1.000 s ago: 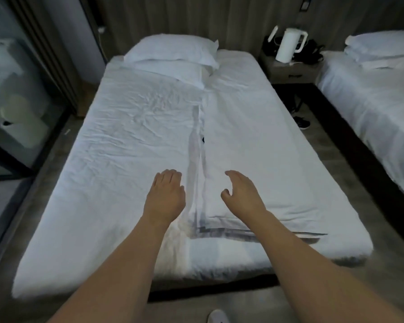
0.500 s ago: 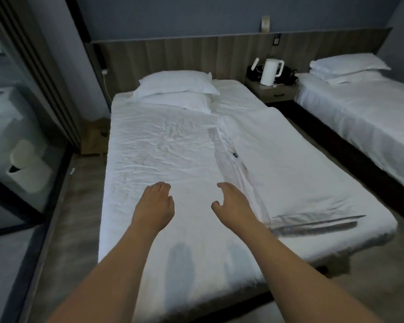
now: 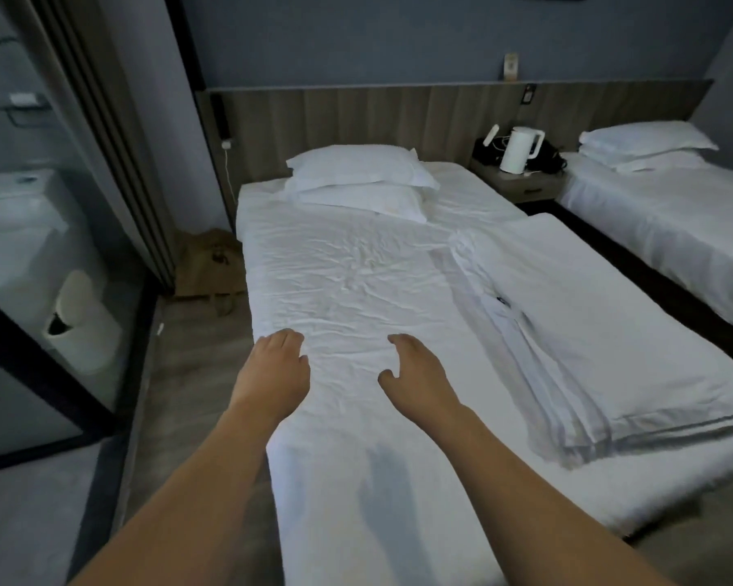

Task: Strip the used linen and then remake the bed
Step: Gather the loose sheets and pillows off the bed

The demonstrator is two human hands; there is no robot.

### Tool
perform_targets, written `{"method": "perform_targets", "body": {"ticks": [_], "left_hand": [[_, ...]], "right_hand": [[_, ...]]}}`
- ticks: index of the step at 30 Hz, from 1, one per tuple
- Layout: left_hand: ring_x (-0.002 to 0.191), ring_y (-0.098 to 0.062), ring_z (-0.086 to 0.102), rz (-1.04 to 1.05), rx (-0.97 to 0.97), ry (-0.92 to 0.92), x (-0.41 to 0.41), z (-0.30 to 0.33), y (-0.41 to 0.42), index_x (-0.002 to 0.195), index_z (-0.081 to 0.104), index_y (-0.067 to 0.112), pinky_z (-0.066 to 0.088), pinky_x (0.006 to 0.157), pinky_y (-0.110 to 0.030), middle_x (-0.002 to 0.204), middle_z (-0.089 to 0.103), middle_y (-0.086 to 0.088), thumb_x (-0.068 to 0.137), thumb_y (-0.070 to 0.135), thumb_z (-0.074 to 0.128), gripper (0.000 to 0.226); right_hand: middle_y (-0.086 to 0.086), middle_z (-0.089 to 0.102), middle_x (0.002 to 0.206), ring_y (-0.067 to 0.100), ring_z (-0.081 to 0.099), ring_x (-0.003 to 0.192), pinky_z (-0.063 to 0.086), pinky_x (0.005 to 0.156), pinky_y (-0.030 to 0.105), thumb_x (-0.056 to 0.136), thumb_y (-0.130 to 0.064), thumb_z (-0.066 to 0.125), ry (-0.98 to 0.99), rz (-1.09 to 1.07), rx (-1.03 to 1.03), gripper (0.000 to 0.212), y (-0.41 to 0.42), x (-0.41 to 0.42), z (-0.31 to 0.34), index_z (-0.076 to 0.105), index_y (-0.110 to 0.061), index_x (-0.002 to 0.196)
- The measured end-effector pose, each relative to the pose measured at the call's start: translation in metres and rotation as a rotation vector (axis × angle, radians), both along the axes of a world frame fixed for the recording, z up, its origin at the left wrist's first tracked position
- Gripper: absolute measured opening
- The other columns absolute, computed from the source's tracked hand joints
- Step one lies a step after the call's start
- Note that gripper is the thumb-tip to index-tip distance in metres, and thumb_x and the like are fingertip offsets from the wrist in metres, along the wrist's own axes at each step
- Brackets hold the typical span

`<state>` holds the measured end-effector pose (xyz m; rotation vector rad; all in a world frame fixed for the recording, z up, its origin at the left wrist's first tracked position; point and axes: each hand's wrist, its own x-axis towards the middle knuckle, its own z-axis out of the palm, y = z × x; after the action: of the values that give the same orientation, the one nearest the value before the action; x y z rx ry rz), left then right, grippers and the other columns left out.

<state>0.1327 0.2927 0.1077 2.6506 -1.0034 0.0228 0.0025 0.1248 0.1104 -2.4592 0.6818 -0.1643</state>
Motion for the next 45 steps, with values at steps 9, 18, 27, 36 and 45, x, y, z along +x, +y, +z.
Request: {"method": "perform_targets", "body": {"ticks": [9, 18, 27, 36, 45], "left_hand": [[0.138, -0.022, 0.032, 0.023, 0.049, 0.081, 0.16, 0.026, 0.109, 0.143, 0.039, 0.013, 0.019, 0.12, -0.037, 0.148, 0.041, -0.005, 0.1, 0.021, 0.038, 0.044], [0.142, -0.022, 0.023, -0.103, 0.07, 0.057, 0.291, 0.016, 0.092, 0.148, 0.031, 0.012, 0.006, 0.122, -0.034, 0.154, 0.032, -0.003, 0.102, 0.024, 0.035, 0.048], [0.14, -0.021, 0.029, 0.162, 0.048, 0.05, 0.549, 0.036, 0.106, 0.148, 0.033, 0.017, 0.023, 0.119, -0.038, 0.151, 0.037, -0.002, 0.1, 0.03, 0.039, 0.05], [0.141, -0.026, 0.026, 0.023, 0.093, 0.039, 0.769, 0.033, 0.009, 0.15, 0.03, 0.013, 0.017, 0.121, -0.039, 0.154, 0.033, -0.007, 0.101, 0.027, 0.037, 0.052], [0.14, -0.021, 0.029, -0.373, 0.183, 0.041, 0.907, 0.013, -0.179, 0.148, 0.031, 0.014, 0.003, 0.123, -0.038, 0.152, 0.033, -0.005, 0.097, 0.025, 0.039, 0.053]], "right_hand": [[0.007, 0.04, 0.149, 0.025, 0.04, 0.135, 0.029, 0.112, 0.035, 0.09, -0.021, 0.052, 0.005, -0.093, 0.0, 0.059, 0.108, 0.131, 0.017, 0.036, -0.01, 0.146], [0.007, 0.043, 0.147, 0.024, 0.044, 0.133, 0.032, 0.112, 0.035, 0.09, -0.023, 0.058, -0.004, -0.097, -0.038, 0.057, 0.119, 0.286, -0.013, 0.04, -0.011, 0.143], [0.006, 0.045, 0.146, 0.024, 0.045, 0.131, 0.032, 0.111, 0.031, 0.091, -0.023, 0.056, -0.038, 0.049, -0.046, 0.057, 0.084, 0.551, -0.001, 0.04, -0.011, 0.144], [0.003, 0.04, 0.149, 0.022, 0.046, 0.129, 0.031, 0.111, 0.031, 0.091, -0.025, 0.056, -0.046, -0.025, -0.088, 0.059, 0.013, 0.763, 0.0, 0.037, -0.014, 0.146], [0.006, 0.039, 0.151, 0.024, 0.044, 0.133, 0.035, 0.11, 0.035, 0.089, -0.026, 0.058, 0.104, -0.364, -0.136, 0.065, -0.132, 0.844, -0.015, 0.035, -0.013, 0.148]]}}
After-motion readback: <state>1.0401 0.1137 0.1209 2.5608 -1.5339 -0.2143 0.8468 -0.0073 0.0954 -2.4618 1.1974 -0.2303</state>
